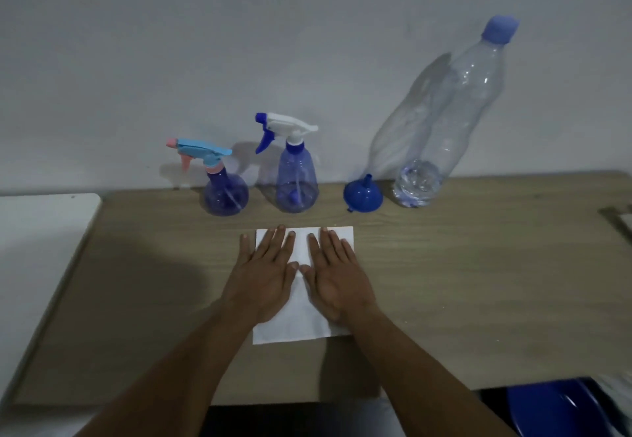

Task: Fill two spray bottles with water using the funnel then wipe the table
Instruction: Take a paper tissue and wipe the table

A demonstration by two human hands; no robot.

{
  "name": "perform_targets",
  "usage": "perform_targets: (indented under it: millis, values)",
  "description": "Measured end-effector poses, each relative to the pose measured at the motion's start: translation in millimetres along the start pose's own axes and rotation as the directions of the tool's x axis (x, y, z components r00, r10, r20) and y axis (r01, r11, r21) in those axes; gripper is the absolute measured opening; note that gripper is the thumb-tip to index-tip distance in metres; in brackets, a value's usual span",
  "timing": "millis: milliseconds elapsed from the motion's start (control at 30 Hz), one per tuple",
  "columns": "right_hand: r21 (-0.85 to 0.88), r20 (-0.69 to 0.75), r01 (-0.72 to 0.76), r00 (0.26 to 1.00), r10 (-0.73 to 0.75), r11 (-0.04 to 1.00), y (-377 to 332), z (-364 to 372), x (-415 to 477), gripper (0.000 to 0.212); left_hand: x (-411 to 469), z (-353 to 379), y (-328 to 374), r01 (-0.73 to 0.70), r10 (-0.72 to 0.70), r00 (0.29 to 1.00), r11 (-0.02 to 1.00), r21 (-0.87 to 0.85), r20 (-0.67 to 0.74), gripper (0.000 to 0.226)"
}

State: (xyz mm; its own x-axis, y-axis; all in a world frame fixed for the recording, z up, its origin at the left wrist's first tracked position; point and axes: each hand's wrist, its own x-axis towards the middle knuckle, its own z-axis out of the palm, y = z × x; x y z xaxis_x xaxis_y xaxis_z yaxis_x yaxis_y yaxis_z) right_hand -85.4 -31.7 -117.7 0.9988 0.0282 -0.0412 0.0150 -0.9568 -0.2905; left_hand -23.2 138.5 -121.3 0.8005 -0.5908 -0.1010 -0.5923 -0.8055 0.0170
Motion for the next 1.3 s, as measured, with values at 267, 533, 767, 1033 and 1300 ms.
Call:
perform_targets:
  millis: [267, 533, 767, 1033, 1300]
  values:
    - [-0.029, 0.007, -0.023, 1.000, 0.024, 0.999, 138.7, -34.9, -41.6, 0.064, 56.5, -6.9, 144.2, 0.013, -0.011, 1.000, 0.999, -0.045, 0.027, 0.074]
    - [-0.089, 0.038, -0.115, 0.992, 0.118, 0.989, 255.1, -64.1, -112.7, 0.068, 80.6, -4.2, 283.3, -0.027, 0.029, 0.999, 0.999, -0.045, 0.042, 0.070]
    - [-0.097, 0.095, -0.152, 0.982, 0.161, 0.984, 259.5, -73.4, -142.5, 0.066, 57.5, -3.3, 292.6, -0.054, 0.058, 0.996, 0.996, -0.076, 0.063, 0.069]
    - [-0.114, 0.145, -0.199, 0.966, 0.214, 0.973, 170.5, -56.5, -151.5, 0.066, 12.7, 0.3, 226.7, -0.139, 0.141, 0.988, 0.990, -0.025, 0.066, 0.066]
    - [-0.110, 0.133, -0.145, 0.978, 0.159, 0.983, 34.9, -15.1, -104.1, 0.062, -44.2, -4.6, 87.8, -0.107, 0.107, 0.994, 0.993, -0.045, 0.011, 0.065]
